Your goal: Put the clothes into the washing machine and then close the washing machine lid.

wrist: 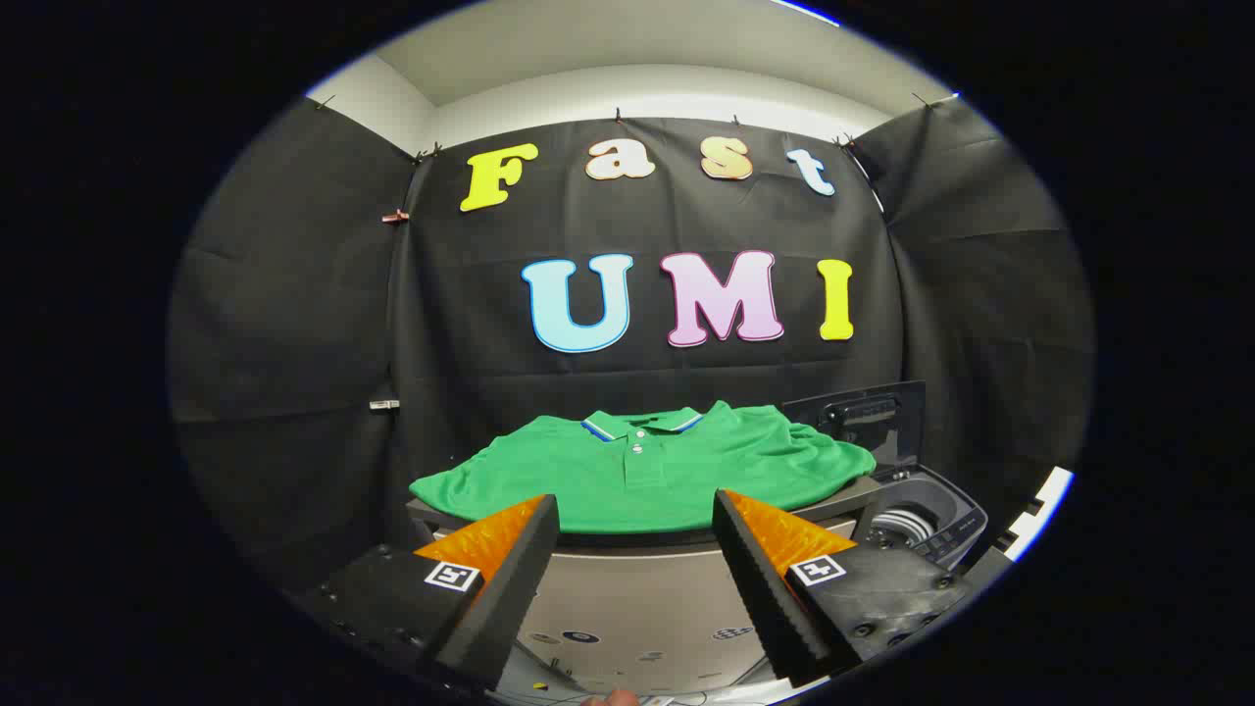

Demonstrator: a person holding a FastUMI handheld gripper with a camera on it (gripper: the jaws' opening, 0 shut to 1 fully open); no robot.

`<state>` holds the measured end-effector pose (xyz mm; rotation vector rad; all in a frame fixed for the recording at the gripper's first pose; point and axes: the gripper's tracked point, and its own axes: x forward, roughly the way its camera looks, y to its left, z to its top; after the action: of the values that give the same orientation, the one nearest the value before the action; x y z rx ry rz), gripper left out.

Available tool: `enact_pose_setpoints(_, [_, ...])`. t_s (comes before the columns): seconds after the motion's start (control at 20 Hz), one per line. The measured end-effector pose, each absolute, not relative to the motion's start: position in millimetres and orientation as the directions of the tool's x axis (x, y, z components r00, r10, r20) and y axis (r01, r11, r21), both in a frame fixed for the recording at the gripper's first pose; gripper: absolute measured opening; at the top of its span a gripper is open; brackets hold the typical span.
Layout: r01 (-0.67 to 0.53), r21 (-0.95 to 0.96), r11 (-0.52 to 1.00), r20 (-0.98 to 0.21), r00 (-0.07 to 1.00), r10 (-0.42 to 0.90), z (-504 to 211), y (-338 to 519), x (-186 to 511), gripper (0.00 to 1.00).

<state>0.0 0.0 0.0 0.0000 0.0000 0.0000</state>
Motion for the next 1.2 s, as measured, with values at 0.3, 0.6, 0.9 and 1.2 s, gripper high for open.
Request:
enact_pose_setpoints(0.3, [0.009, -0.009, 1.000, 0.008, 1.000, -0.009, 2, -4, -1, 0.99])
enact_pose_setpoints(0.6, [0.001, -0.014, 1.000, 0.006, 1.000, -0.001, 1, 0, -1, 0.99])
enact_pose_setpoints(0.9, [0.012, -0.010, 1.000, 0.001, 1.000, -0.012, 5, -1, 4, 0.99])
enact_pose_setpoints(1.2, [0.029, -0.030, 0.999, -0.030, 0.999, -0.030, 28, 1, 47, 0.99])
